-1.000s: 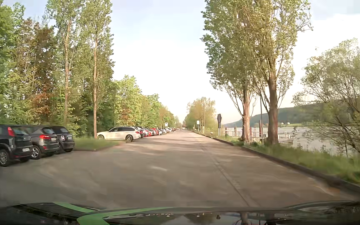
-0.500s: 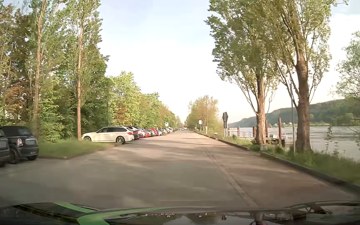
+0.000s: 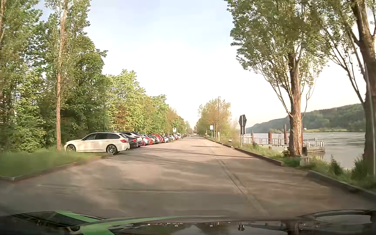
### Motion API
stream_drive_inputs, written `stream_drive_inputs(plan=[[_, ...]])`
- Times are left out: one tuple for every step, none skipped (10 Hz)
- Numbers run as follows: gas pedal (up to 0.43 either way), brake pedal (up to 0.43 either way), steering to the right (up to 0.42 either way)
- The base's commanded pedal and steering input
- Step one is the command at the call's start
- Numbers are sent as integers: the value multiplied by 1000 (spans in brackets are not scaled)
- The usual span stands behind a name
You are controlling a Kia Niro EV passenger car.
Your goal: Follow the waypoints while adhering to traffic rules and regulations
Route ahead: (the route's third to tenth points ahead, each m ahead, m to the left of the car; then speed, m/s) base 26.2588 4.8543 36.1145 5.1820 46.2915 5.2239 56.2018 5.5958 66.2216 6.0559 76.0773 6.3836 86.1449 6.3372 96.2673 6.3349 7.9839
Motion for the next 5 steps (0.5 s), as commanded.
stream_drive_inputs(plan=[[87,0,-8],[87,0,-8],[87,0,-8],[87,0,-8],[87,0,-8]])
